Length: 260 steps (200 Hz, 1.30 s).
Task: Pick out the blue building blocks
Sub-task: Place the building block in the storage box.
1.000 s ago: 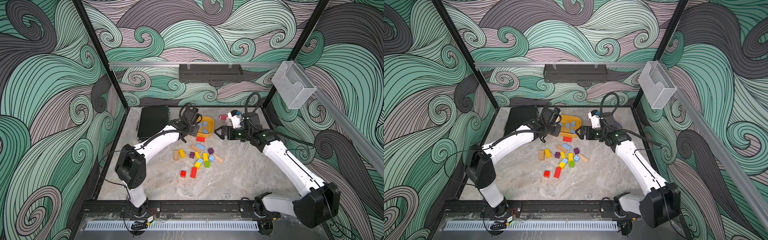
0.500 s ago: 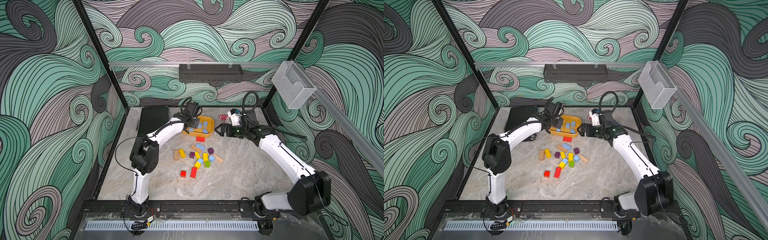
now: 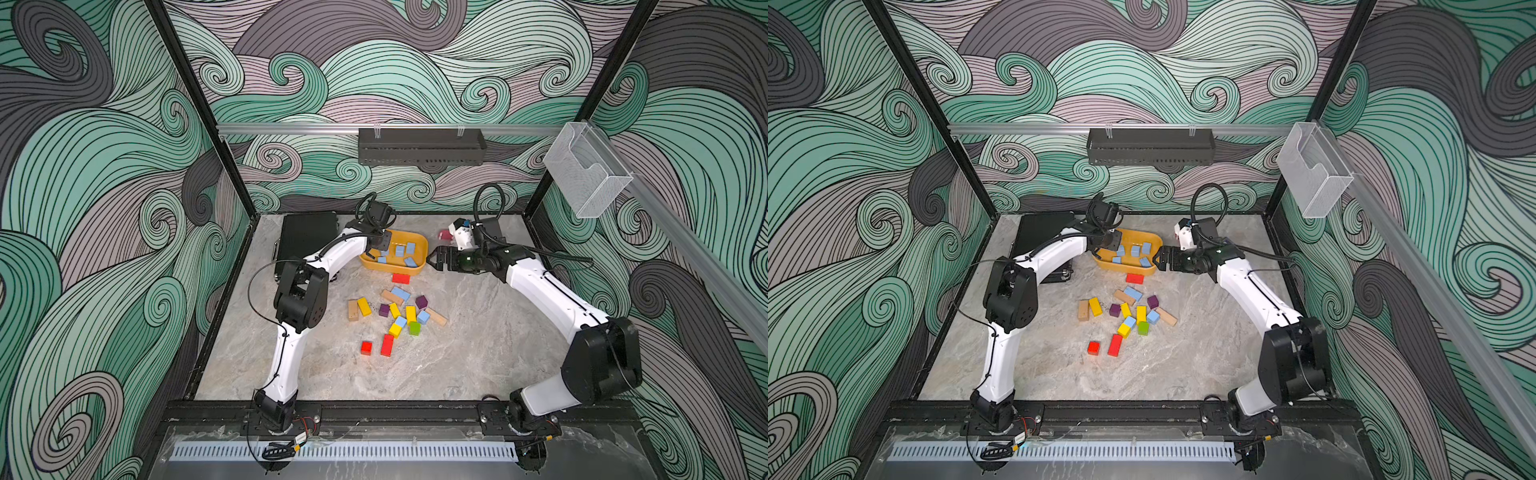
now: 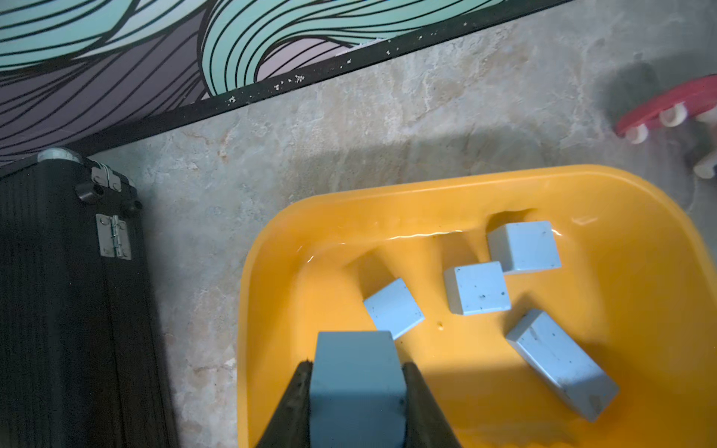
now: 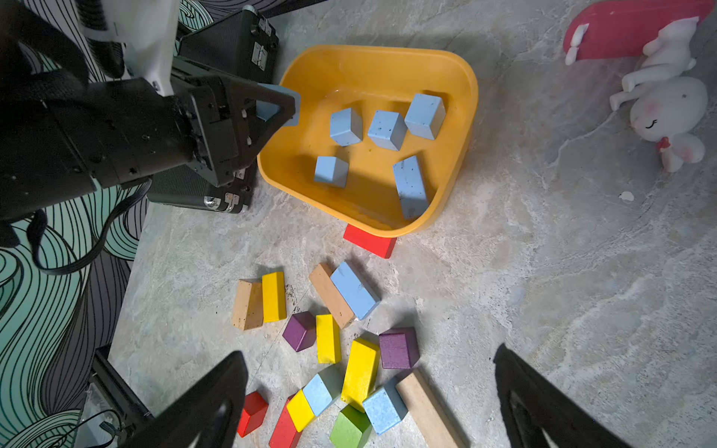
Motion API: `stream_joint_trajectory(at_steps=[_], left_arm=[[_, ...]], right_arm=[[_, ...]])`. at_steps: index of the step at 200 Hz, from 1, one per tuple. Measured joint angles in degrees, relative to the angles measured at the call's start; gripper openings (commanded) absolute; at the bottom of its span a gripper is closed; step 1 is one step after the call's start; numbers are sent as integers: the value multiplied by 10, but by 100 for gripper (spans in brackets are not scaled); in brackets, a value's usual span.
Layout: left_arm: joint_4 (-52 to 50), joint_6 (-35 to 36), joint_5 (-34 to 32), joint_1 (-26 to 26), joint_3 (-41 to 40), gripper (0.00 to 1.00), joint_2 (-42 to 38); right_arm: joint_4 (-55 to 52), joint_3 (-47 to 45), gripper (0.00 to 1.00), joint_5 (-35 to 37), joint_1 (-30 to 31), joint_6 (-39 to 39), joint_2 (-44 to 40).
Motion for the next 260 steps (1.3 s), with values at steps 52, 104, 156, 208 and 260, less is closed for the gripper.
stream_joint_trajectory(at_steps=[52,104,156,208,260], left_arm=[[-4,2,0,6,26,0,47],[-9,5,-4,6,26,2,69],[-12,6,-7,7,30,16,70],[-26,2,0,7,30,35,70],[-45,-11,11,7,30,50,70]], right_arm=[[2,16,99,-4,0,0,23],[2,16,99,-8,0,0,34],[2,15,99,-10,0,0,34],[2,6,99,-13,0,0,30],[-4,0,99,-11,0,-1,7]])
